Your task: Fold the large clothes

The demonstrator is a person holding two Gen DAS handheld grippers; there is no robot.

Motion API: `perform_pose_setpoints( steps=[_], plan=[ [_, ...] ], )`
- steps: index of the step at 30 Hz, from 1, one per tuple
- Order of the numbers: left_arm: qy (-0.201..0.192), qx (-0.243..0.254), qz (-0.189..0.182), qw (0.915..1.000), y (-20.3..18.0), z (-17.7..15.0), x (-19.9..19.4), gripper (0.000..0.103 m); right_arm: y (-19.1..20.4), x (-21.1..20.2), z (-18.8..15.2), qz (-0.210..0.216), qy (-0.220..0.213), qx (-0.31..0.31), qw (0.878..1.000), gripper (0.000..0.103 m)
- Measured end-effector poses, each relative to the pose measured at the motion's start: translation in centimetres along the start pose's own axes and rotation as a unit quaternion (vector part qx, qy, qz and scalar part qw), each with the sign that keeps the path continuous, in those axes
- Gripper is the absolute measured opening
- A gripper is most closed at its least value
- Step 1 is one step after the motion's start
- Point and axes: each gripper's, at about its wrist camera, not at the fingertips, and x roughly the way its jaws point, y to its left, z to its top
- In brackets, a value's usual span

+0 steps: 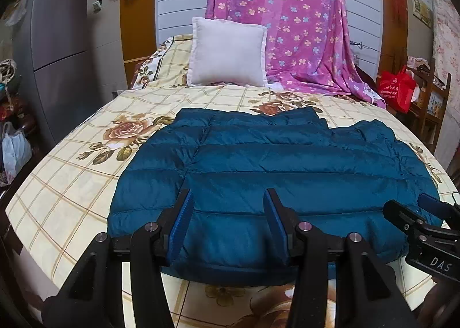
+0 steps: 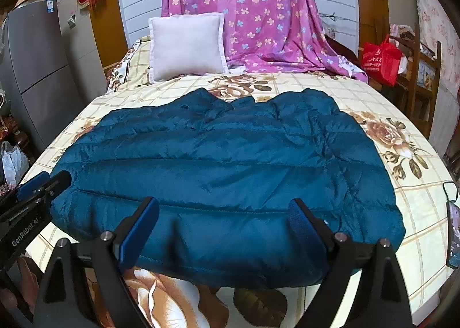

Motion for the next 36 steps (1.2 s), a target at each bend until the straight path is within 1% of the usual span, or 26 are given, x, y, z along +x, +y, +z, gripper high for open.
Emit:
perform_pose_setpoints(
  steps=[36],
  plan=[
    [0.010, 0.009, 0.002, 0.9999, -0.44, -0.40, 0.83, 0.036, -0.38, 0.77, -0.28, 0.002, 0.011, 0.007, 1.000, 0.093]
  ],
)
